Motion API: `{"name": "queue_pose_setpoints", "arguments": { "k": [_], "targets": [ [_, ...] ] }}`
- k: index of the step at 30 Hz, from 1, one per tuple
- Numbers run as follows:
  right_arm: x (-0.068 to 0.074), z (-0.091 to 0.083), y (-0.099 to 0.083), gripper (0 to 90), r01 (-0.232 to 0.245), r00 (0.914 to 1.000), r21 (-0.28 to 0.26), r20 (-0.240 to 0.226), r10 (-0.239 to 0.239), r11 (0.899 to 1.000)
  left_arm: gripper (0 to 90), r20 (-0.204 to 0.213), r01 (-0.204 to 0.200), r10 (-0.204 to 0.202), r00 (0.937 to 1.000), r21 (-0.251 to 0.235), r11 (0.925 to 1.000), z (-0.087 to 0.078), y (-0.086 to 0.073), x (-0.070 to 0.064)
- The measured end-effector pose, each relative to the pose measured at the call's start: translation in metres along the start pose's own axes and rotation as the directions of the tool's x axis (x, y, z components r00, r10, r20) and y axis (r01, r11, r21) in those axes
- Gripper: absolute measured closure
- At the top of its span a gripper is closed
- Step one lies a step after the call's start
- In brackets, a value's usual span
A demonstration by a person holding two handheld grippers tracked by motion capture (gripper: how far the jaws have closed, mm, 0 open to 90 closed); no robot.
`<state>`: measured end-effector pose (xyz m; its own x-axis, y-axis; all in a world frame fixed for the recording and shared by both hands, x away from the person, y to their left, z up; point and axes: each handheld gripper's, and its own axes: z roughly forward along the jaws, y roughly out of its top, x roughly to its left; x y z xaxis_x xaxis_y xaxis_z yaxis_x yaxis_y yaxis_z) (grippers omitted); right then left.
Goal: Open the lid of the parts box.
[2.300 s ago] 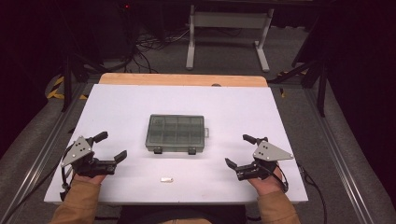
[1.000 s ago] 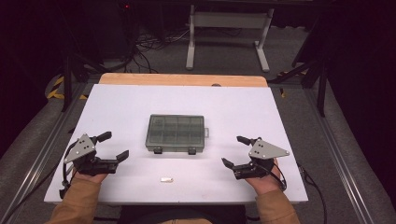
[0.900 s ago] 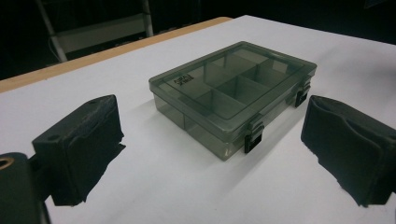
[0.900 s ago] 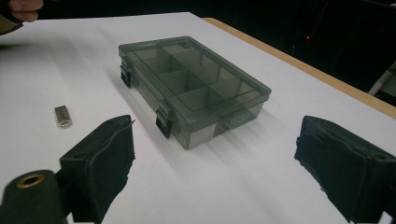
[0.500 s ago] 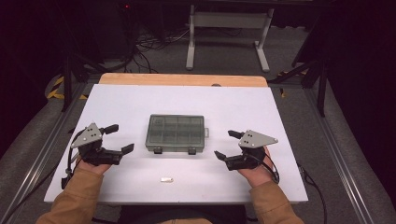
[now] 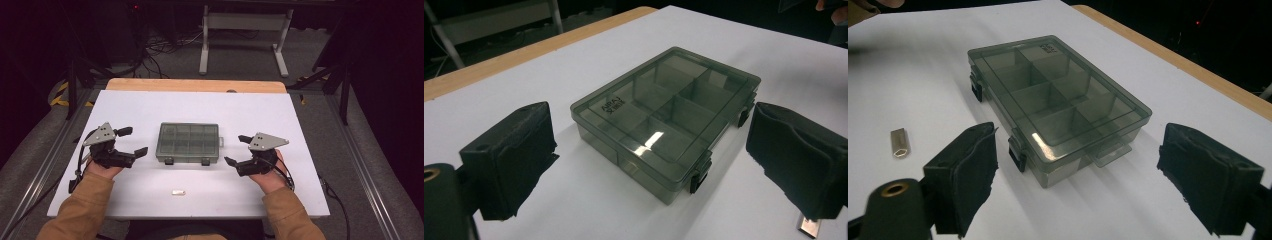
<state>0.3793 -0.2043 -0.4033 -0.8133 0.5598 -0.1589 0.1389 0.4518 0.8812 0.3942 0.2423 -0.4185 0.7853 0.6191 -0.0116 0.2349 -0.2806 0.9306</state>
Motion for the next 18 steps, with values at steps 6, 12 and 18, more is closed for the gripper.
{"name": "queue_pose_setpoints", "arguments": {
  "k": [6,12,18],
  "targets": [
    [-0.004,0.01,0.003,16.2,-0.007,0.9999,0.019,-0.014,0.007,1.0,6.4,0.019,0.005,-0.005,0.9998,0.024,0.9997,0.008,0.0,0.004],
    [-0.007,0.02,0.005,17.7,-0.01,0.9995,0.057,-0.029,0.012,0.998,6.9,0.045,0.004,-0.007,0.9989,0.066,0.9978,0.014,0.003,0.01],
    [-0.008,0.03,0.004,20.4,-0.016,0.9986,0.091,-0.049,0.021,0.996,8.8,0.071,0.0,-0.007,0.9975,0.086,0.9963,0.021,0.001,0.013]
  ]
}}
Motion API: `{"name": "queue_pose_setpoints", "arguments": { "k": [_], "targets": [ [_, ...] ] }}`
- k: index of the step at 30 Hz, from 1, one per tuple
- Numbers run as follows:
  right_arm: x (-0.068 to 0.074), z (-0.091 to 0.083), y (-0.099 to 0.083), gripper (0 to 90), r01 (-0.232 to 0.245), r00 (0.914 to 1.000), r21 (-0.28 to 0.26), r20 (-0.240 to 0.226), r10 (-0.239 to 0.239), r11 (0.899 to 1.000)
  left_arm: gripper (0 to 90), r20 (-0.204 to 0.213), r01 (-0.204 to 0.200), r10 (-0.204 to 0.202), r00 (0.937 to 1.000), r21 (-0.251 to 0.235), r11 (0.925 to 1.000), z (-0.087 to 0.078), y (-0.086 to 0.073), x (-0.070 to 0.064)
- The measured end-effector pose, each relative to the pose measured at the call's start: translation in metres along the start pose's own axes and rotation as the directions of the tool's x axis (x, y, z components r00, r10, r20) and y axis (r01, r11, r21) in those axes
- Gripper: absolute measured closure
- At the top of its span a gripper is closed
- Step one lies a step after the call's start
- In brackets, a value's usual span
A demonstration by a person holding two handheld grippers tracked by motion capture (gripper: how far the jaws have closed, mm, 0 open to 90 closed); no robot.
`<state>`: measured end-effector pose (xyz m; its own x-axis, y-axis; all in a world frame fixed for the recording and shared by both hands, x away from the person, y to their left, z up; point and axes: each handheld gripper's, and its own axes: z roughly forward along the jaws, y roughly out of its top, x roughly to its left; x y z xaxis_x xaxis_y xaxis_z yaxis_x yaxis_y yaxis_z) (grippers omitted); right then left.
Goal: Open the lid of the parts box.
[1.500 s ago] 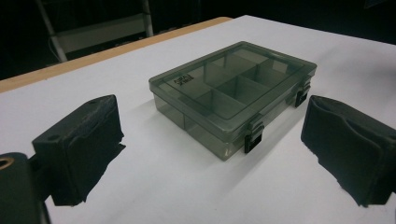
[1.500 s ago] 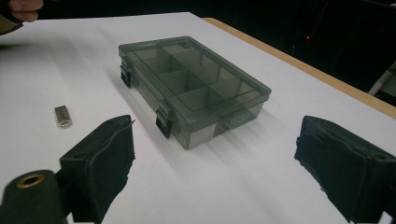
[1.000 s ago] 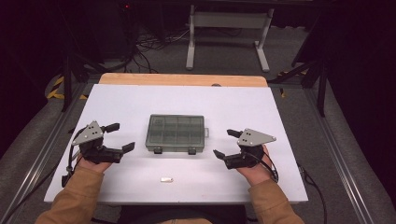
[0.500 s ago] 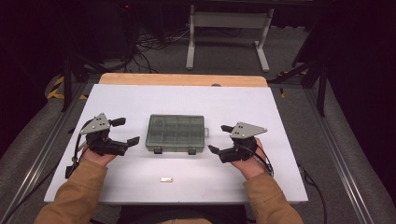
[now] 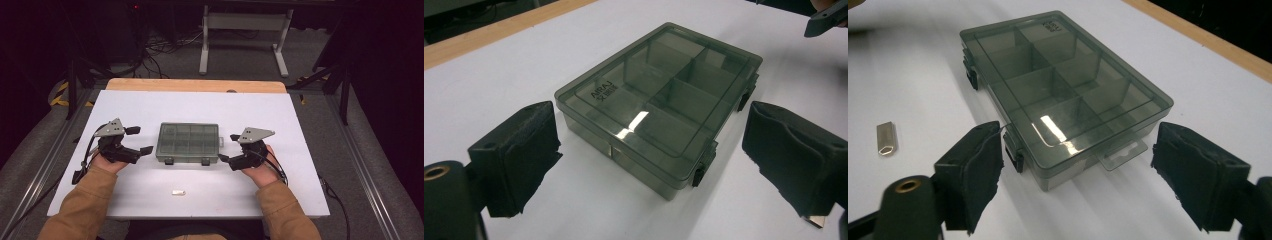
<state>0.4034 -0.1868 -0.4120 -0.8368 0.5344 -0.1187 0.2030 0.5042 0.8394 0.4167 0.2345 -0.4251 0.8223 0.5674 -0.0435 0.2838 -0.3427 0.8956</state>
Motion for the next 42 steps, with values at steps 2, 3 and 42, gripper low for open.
{"name": "queue_pose_setpoints", "arguments": {
  "k": [2,3,42],
  "targets": [
    [0.0,0.001,0.0,21.6,-0.001,1.0,0.008,-0.004,0.001,1.0,9.8,-0.002,0.007,-0.007,1.0,-0.002,1.0,0.001,-0.001,0.001],
    [0.0,0.003,-0.001,22.8,0.001,1.0,0.022,-0.004,-0.001,1.0,9.8,0.004,0.022,-0.022,0.9998,-0.01,0.9997,0.003,-0.002,0.001],
    [-0.002,0.031,-0.017,39.2,-0.047,0.9929,0.164,-0.1,0.064,0.985,31.7,0.131,-0.016,-0.008,0.9914,0.177,0.984,0.027,-0.024,0.004]
  ]
}}
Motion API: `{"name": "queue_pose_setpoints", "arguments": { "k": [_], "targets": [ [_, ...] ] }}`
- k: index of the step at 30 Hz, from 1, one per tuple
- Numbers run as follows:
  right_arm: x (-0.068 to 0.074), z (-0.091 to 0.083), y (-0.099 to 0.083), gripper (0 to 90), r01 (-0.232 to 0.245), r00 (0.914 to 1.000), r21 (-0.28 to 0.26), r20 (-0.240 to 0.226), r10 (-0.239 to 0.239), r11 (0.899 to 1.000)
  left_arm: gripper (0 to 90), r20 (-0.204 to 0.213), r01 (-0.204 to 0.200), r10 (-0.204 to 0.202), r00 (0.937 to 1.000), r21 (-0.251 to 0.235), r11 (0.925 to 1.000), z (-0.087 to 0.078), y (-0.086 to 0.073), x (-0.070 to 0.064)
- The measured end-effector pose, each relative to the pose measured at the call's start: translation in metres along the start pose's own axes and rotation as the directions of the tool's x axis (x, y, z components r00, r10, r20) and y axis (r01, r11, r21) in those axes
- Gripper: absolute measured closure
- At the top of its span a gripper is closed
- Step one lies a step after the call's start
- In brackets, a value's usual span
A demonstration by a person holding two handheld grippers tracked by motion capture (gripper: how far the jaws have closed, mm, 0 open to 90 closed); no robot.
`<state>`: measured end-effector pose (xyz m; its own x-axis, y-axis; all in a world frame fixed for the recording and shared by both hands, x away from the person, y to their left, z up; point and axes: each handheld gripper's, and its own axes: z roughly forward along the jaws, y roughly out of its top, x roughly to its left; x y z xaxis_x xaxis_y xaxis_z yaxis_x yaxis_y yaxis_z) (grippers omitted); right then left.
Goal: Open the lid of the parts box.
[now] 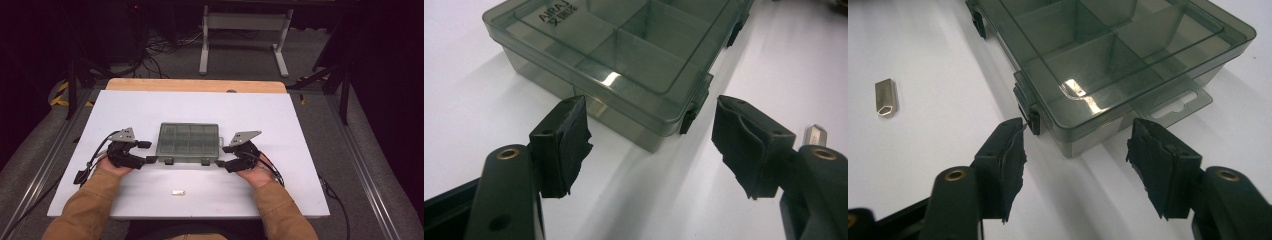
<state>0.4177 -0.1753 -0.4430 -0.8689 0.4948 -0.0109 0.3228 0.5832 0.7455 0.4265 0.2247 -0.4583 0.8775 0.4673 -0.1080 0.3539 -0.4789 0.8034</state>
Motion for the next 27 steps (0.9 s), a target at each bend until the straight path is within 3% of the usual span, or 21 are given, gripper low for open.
{"name": "queue_pose_setpoints", "arguments": {
  "k": [17,27],
  "targets": [
    [0.0,0.007,-0.004,41.9,-0.002,1.0,0.027,-0.007,0.002,1.0,38.9,0.017,0.003,-0.004,0.9998,0.07,0.9975,0.01,-0.004,0.002],
    [0.001,0.009,-0.005,43.8,0.0,1.0,0.034,-0.005,0.0,0.999,42.8,0.004,-0.013,0.012,0.9999,0.099,0.995,0.014,-0.004,0.0]
  ]
}}
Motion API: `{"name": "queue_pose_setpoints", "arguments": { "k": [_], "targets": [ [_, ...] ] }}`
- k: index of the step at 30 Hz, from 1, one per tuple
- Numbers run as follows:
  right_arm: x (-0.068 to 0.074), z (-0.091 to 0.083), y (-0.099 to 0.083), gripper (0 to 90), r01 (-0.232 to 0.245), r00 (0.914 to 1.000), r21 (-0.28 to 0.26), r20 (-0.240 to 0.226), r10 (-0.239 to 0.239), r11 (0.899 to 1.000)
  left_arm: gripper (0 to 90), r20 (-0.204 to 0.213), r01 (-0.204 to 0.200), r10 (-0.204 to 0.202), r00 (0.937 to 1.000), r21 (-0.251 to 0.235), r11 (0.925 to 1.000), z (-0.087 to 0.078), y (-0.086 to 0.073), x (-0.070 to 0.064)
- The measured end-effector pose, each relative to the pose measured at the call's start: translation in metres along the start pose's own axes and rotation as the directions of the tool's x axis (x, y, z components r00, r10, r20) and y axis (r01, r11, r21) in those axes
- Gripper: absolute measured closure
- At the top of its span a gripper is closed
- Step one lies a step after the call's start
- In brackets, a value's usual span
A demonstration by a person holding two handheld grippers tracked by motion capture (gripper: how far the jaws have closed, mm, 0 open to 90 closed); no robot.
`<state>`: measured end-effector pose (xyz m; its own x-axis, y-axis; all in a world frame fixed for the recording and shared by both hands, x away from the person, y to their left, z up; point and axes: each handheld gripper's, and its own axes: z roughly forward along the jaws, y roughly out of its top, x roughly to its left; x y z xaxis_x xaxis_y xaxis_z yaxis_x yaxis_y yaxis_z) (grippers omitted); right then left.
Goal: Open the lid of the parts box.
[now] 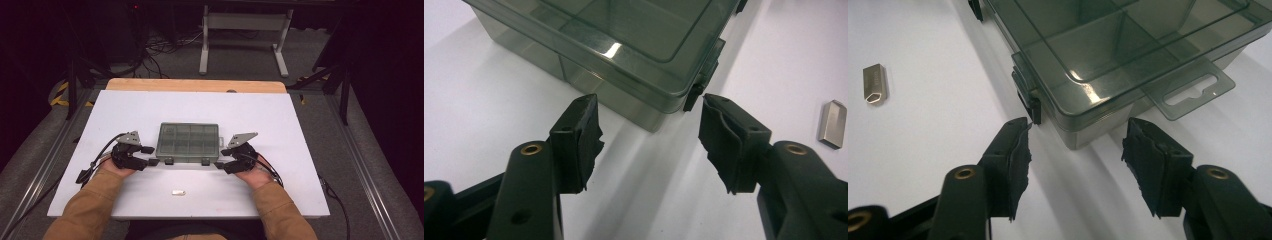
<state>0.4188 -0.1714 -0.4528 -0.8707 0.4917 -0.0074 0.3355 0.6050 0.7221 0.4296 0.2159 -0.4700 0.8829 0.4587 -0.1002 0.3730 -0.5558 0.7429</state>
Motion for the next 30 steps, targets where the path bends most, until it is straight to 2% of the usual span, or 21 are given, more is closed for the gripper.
{"name": "queue_pose_setpoints", "arguments": {
  "k": [11,21,30],
  "targets": [
    [0.0009,-0.0015,0.0005,51.4,0.009,0.9999,-0.013,0.007,-0.009,1.0,54.3,-0.026,-0.03,0.031,0.9992,0.035,0.9989,0.0062,0.0006,-0.0035],
    [0.0023,-0.0016,0.0012,58.9,0.023,0.9994,-0.015,0.026,-0.022,1.0,63.5,-0.039,-0.046,0.048,0.9981,0.044,0.998,0.0073,0.0013,-0.0055],
    [0.0035,-0.0008,0.0012,62.4,0.033,0.9988,-0.006,0.037,-0.033,0.999,64.5,-0.042,-0.05,0.052,0.9978,0.049,0.9975,0.0072,0.0014,-0.0061]
  ]
}}
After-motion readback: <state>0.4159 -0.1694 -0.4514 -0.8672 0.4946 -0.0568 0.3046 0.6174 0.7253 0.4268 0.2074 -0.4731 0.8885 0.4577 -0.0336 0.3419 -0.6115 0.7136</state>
